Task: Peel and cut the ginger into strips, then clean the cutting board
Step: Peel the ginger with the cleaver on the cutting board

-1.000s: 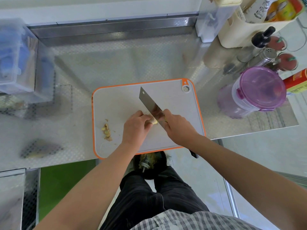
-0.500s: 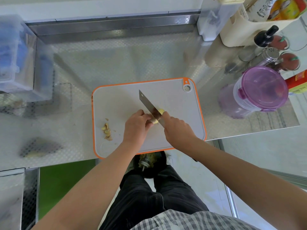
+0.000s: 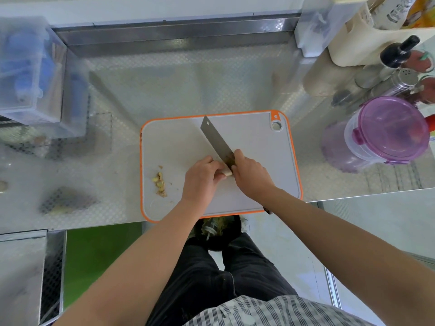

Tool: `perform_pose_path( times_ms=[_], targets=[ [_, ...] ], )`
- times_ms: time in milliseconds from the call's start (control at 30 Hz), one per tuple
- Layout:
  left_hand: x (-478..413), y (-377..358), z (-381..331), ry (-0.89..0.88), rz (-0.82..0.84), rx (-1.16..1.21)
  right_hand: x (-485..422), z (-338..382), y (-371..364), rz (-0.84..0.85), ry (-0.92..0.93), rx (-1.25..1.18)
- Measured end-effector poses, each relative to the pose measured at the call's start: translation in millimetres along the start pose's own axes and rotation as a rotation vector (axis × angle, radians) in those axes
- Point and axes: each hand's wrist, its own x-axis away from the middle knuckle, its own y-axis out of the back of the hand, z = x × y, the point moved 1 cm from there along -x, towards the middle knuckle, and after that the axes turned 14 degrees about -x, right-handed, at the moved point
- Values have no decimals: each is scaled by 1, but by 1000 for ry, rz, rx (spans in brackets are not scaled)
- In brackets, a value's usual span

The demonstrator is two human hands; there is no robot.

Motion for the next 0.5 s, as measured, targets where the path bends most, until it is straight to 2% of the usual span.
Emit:
perform_pose_path(
  times_ms=[200, 500],
  targets=[
    [0, -2, 2, 1, 1, -4, 19, 3, 25, -51, 83, -74],
    [0, -2, 3, 22, -9, 24, 39, 4, 25, 23, 77, 70]
  ],
)
